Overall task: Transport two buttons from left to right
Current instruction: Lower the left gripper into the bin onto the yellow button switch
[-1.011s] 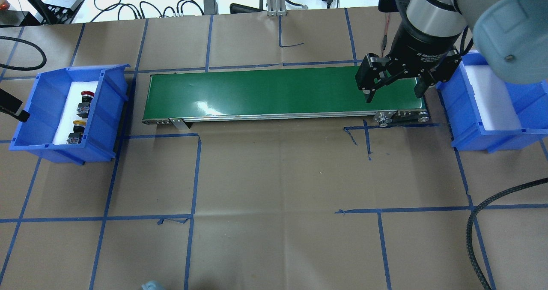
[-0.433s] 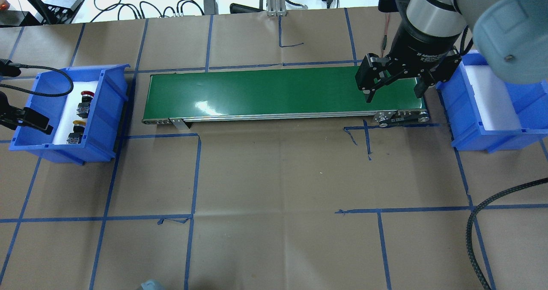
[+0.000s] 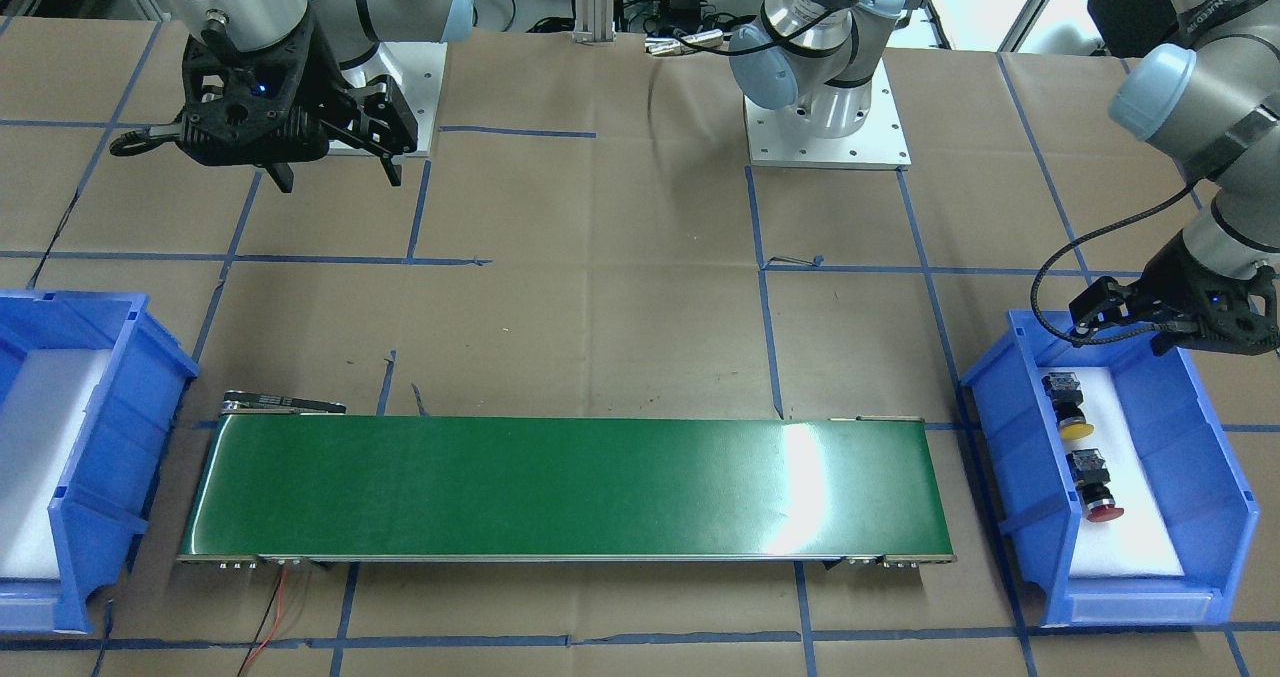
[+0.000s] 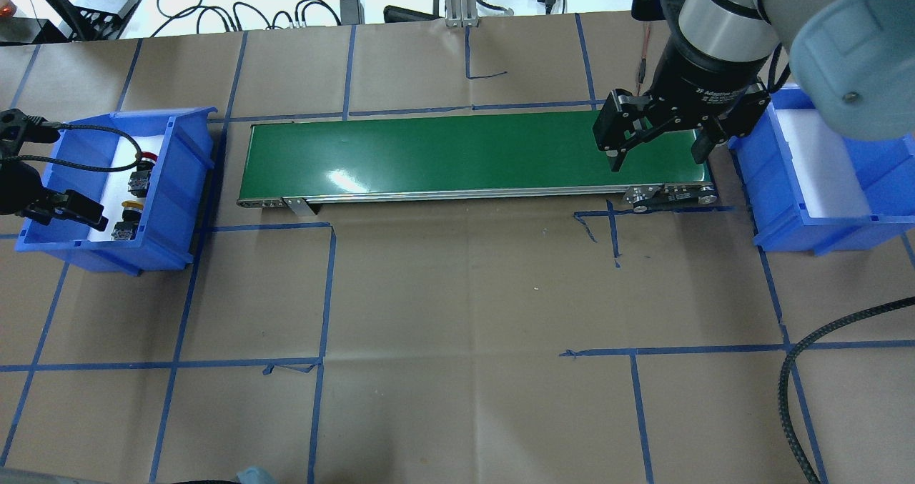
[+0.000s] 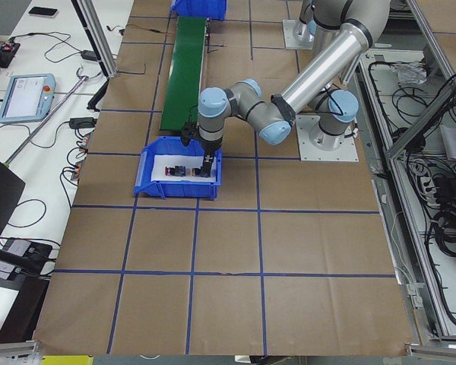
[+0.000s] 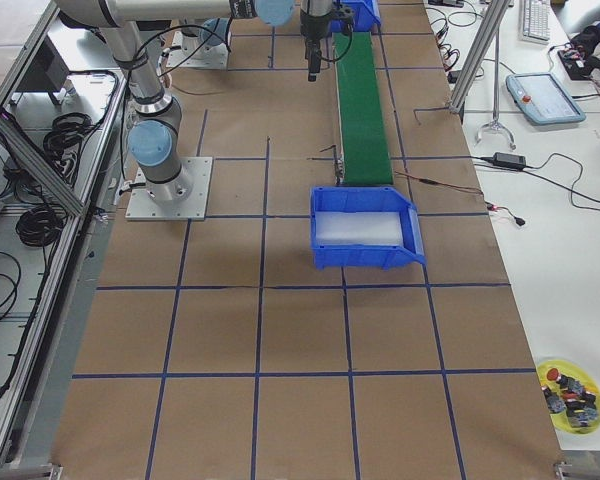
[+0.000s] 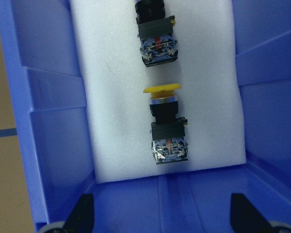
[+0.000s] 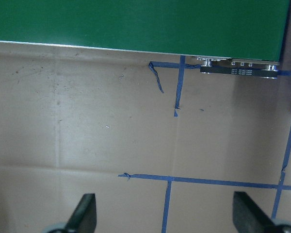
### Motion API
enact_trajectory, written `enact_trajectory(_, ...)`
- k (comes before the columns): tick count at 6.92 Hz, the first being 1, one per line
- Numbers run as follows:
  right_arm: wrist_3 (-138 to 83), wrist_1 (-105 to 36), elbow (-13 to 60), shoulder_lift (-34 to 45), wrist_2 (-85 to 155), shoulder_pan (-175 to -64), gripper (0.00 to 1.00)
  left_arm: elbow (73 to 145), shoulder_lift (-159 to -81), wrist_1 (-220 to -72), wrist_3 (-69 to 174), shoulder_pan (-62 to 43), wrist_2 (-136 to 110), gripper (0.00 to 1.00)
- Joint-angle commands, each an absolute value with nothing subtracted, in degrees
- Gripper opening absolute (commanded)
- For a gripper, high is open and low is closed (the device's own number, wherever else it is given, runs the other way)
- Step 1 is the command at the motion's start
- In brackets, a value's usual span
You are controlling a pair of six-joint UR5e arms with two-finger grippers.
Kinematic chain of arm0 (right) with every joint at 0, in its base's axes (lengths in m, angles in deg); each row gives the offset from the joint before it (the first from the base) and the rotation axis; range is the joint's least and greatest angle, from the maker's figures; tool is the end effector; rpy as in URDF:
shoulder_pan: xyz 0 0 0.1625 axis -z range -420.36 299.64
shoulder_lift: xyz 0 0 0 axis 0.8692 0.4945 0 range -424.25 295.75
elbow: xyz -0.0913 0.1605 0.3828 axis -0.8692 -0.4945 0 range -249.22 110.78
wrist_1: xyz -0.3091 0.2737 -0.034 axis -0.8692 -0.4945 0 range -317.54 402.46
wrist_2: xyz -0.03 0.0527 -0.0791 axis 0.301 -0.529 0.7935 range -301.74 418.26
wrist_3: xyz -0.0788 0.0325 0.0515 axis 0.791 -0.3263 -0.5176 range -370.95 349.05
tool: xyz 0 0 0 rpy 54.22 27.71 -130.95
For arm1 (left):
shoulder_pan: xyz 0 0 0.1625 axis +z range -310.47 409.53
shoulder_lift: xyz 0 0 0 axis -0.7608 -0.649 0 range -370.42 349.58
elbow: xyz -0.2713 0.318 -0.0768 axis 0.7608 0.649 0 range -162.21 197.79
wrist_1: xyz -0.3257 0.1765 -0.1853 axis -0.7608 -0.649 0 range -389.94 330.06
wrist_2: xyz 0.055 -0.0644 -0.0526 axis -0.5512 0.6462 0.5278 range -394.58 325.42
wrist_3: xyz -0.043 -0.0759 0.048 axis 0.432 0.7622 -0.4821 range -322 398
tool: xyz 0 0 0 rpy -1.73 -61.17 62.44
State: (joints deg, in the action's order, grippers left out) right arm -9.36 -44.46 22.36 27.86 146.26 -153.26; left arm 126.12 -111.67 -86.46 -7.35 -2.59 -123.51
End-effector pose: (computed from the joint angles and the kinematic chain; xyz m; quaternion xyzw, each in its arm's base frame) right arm 0.1604 -0.4642 0.4869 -0.0387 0.9988 0.0225 0.0172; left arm 0.2189 -0.5015 0.2931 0.0655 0.9972 -0.0316 0.0156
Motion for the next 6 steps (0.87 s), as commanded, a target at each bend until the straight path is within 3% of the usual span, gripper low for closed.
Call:
enact_trajectory(1,-9.37,-44.38,22.36,27.86,146.24,-153.26,1.00,125.63,-112.19,-86.11,-6.39,-2.67,-122.21,0.99)
enact_trajectory(6,-9.37,-44.37,22.36,27.86,146.24,-153.26,1.00,127.02,-117.36,-79.29,-1.99,-2.85,-121.24,0.99)
